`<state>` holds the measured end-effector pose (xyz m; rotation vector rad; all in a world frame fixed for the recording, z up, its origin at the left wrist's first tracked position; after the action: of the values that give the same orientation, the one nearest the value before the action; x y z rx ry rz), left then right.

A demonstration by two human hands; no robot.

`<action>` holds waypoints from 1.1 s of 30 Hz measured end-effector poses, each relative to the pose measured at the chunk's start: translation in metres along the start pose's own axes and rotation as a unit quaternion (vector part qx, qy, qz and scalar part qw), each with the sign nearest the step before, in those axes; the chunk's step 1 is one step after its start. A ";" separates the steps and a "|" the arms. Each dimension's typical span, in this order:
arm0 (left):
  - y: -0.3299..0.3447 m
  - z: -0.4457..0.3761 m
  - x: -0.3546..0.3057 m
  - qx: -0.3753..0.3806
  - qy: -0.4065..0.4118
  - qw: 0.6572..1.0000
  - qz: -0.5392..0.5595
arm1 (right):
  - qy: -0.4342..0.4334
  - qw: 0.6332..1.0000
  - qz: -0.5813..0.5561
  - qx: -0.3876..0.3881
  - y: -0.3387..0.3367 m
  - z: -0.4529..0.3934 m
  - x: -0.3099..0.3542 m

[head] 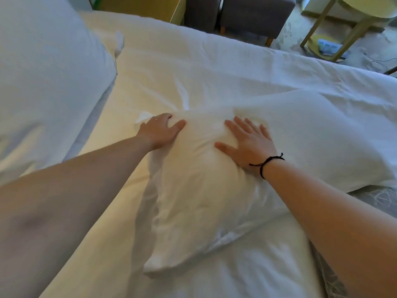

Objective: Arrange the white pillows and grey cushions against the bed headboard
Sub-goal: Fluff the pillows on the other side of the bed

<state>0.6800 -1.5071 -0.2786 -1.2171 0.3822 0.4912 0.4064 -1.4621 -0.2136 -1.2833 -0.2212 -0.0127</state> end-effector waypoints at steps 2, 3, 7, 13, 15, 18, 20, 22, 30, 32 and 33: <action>-0.001 -0.005 0.003 0.031 -0.033 0.999 -0.029 | 0.002 1.000 -0.003 -0.022 0.014 0.004 0.002; 0.000 -0.005 0.005 0.054 -0.054 0.996 -0.038 | 0.000 1.000 -0.004 -0.026 0.020 0.008 0.002; 0.004 0.010 0.003 0.127 -0.073 0.987 -0.064 | -0.006 1.000 -0.015 -0.027 0.029 0.030 0.000; -0.018 0.104 -0.033 0.105 0.044 0.988 -0.100 | -0.010 0.999 -0.043 0.019 0.029 0.094 -0.007; -0.025 0.156 -0.050 0.066 0.096 0.986 -0.119 | 0.000 0.998 -0.051 0.033 0.021 0.123 -0.008; -0.025 0.231 -0.071 0.049 0.129 0.980 -0.141 | -0.003 0.997 -0.060 0.053 -0.004 0.158 -0.003; -0.017 0.278 -0.082 0.059 0.095 0.986 -0.127 | -0.047 0.995 -0.067 0.055 -0.033 0.167 0.004; -0.003 0.317 -0.093 0.060 0.035 0.995 -0.071 | -0.118 0.992 -0.049 0.020 -0.061 0.163 0.018; 0.047 0.362 -0.066 0.038 -0.254 0.948 0.185 | -0.307 0.896 0.200 0.249 -0.012 0.138 0.112; 0.054 0.355 -0.045 0.055 -0.271 0.947 0.165 | -0.298 0.892 0.216 0.261 0.013 0.137 0.118; 0.057 0.352 -0.035 0.070 -0.279 0.945 0.158 | -0.297 0.896 0.213 0.253 0.022 0.137 0.119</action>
<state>0.6256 -1.1619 -0.1974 -0.8314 0.1185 1.0378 0.5045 -1.3119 -0.1780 -0.7571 -0.4297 0.7801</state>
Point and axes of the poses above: each hand's wrist, its own z-axis away from the middle knuckle, its own y-axis out of the palm, x = y × z, the point moved 2 cm from there along -z, towards the middle knuckle, and after that the axes turned 3 degrees about y, right-handed, at the moved point
